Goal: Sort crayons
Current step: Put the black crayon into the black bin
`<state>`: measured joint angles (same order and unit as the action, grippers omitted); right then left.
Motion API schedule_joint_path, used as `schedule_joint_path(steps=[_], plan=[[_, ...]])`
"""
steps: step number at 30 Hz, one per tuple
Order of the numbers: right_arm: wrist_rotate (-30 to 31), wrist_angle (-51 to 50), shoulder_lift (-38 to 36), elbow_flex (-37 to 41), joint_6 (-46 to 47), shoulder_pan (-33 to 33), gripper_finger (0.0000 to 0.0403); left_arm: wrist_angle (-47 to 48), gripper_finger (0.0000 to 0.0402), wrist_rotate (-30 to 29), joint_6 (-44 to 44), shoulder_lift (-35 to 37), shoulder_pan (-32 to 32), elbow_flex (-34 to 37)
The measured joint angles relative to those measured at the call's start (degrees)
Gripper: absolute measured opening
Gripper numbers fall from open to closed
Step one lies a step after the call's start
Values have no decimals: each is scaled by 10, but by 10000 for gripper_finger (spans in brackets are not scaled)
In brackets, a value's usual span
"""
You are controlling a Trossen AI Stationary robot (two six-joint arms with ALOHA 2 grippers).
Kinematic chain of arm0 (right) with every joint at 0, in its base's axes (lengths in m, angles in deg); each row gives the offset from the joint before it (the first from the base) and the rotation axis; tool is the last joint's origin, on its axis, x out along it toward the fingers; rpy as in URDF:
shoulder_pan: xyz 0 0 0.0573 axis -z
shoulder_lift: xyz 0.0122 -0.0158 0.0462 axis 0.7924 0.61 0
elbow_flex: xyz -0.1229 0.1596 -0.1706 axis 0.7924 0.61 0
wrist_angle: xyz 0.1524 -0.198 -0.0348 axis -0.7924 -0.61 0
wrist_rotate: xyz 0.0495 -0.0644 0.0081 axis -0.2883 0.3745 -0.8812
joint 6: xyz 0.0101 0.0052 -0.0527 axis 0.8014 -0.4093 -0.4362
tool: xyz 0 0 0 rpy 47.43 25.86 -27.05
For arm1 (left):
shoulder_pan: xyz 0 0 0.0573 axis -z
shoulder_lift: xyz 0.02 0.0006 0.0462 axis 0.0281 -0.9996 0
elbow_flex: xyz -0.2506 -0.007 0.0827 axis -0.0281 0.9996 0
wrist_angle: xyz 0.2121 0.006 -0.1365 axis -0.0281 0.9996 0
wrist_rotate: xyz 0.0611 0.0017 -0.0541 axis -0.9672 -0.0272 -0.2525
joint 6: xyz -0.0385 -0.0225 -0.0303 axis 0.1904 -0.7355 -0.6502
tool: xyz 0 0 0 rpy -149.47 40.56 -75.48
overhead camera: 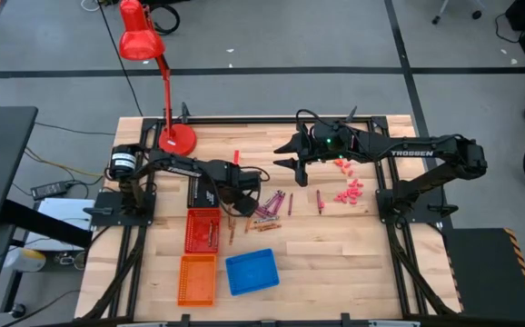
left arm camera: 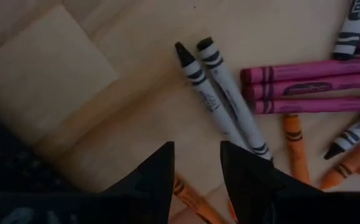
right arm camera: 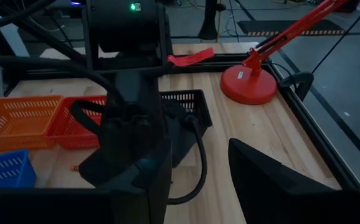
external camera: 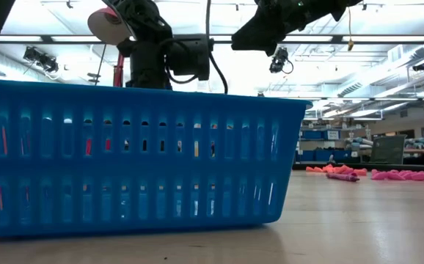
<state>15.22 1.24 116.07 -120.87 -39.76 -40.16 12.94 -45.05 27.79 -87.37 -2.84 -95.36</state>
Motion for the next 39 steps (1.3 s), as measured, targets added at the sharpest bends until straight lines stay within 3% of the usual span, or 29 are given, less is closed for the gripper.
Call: schedule_joint_path(steps=[19, 33, 39], plan=[[0, 0, 0, 0, 16, 0, 162, -19, 142, -10, 16, -27, 8, -2], [-1, 6, 0, 0, 15, -1, 162, -8, 140, -63, 26, -30, 30, -2], [-1, 6, 0, 0, 15, -1, 162, -5, 89, -80, 24, -30, 40, -1]])
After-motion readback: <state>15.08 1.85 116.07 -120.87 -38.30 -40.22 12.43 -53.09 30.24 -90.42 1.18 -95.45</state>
